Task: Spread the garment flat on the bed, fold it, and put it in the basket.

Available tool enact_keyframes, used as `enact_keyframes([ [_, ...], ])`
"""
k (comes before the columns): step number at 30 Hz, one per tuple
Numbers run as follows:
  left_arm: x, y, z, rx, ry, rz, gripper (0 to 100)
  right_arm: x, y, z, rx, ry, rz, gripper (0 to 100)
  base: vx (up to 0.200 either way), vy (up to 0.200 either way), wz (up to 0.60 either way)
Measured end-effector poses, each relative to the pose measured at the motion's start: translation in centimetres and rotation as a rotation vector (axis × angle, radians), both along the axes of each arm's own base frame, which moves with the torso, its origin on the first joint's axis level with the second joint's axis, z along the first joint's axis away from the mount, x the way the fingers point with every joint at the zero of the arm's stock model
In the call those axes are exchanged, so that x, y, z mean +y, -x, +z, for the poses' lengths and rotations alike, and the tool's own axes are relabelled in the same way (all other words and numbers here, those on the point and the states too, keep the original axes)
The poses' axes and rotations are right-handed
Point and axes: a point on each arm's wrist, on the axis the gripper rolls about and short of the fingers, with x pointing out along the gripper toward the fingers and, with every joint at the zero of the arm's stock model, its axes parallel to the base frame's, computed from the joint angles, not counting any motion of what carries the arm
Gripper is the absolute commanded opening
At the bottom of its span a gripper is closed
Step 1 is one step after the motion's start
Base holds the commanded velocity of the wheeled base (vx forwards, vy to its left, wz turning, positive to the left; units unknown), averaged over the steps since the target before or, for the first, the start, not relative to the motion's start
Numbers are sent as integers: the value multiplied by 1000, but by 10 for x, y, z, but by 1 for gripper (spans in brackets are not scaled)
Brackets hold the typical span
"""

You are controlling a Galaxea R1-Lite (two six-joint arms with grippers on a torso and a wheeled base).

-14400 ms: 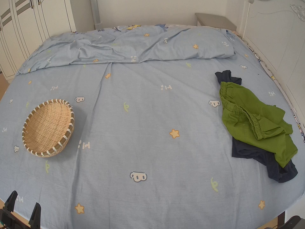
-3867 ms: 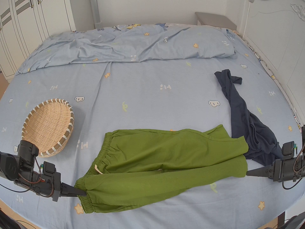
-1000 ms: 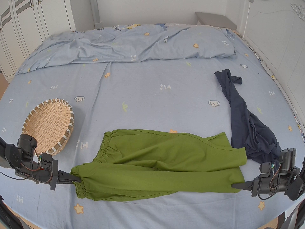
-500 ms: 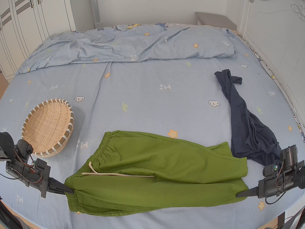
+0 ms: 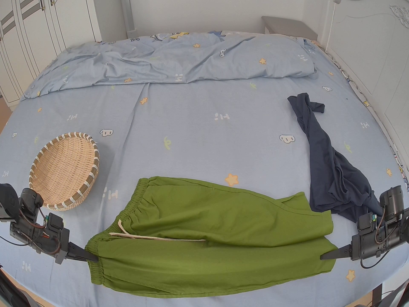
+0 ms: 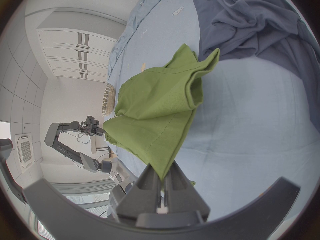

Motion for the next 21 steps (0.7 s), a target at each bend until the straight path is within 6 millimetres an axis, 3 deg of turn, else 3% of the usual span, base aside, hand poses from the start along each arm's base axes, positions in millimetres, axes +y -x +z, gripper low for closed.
enact_keyframes([
  [9, -13, 18, -23, 12, -82, -41, 0, -1, 5, -25, 94, 90, 8, 0, 0, 0, 0],
  [21, -17, 23, -24, 59, -78, -56, 0, 1, 14, -39, 178, 94, 22, 0, 0, 0, 0],
])
